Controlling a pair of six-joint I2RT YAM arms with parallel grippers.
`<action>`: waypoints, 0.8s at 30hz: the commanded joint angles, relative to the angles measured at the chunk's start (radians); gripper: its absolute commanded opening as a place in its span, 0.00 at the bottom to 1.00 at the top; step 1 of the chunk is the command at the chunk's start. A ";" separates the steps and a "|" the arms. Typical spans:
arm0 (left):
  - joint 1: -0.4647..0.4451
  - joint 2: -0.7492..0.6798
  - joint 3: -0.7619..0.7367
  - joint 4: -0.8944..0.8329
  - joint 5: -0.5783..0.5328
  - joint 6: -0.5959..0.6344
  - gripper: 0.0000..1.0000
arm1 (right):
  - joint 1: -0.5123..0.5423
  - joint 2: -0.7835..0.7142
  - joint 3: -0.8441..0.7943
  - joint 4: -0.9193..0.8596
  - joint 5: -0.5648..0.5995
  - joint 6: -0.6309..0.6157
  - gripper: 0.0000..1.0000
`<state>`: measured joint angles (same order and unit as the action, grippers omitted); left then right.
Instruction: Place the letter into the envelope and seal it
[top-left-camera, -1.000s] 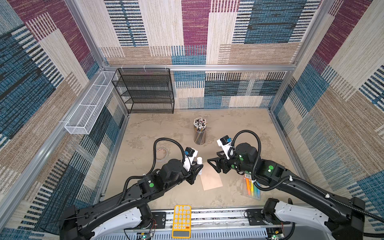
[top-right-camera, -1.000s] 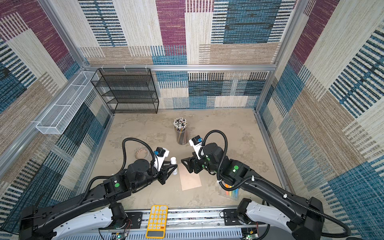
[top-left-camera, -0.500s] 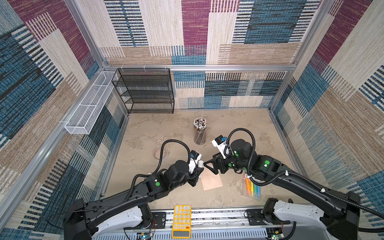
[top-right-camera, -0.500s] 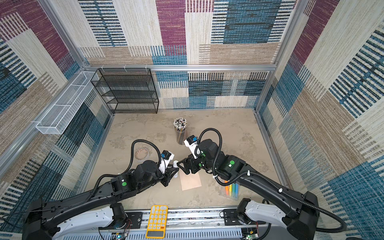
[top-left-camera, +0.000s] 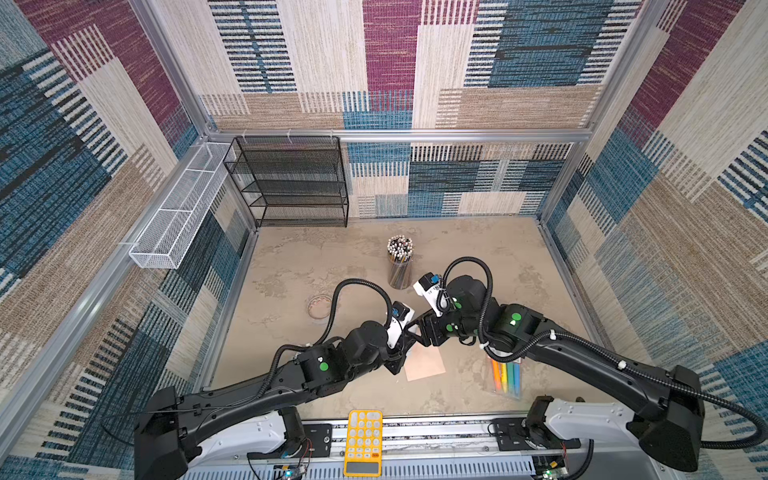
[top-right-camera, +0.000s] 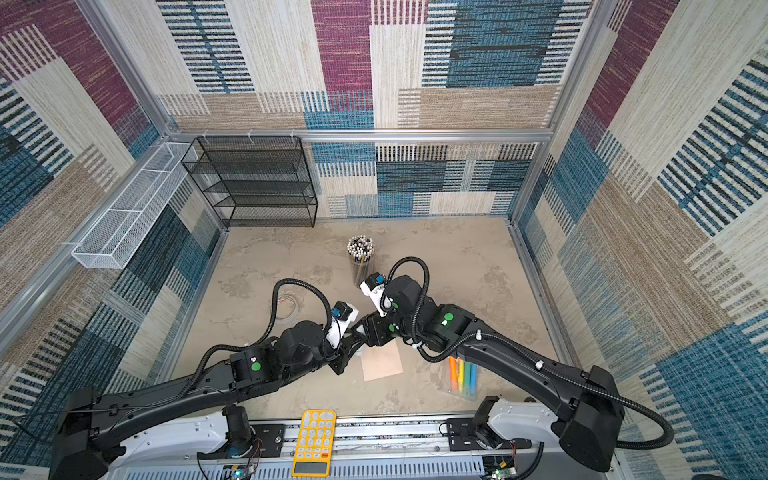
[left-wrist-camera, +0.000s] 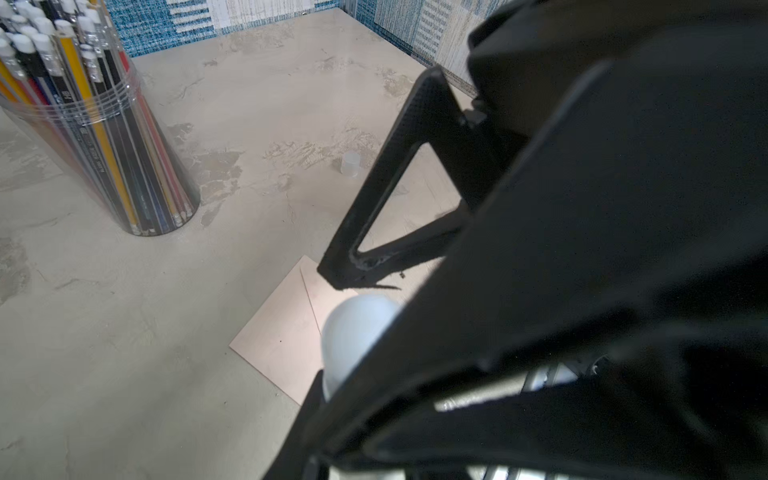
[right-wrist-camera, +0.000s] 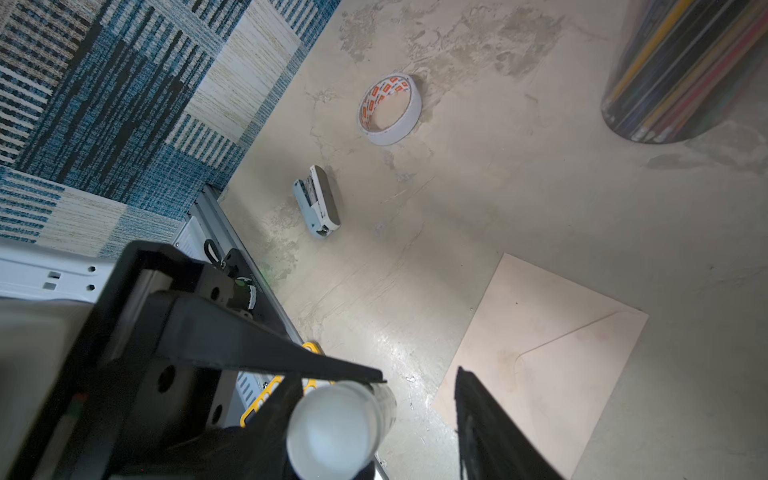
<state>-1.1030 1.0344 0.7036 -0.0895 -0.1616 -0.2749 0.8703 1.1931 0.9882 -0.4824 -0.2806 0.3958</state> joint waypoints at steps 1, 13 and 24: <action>-0.006 0.001 0.016 0.055 -0.026 0.058 0.00 | 0.001 0.008 0.001 0.027 -0.001 0.020 0.46; -0.015 -0.003 0.021 0.064 -0.030 0.066 0.14 | 0.001 -0.028 0.007 0.037 0.012 0.043 0.21; -0.014 -0.015 -0.011 0.089 -0.015 0.055 0.41 | 0.000 -0.060 0.051 -0.003 0.025 0.043 0.21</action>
<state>-1.1168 1.0241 0.6952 -0.0391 -0.1791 -0.2337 0.8711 1.1412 1.0260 -0.4862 -0.2649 0.4255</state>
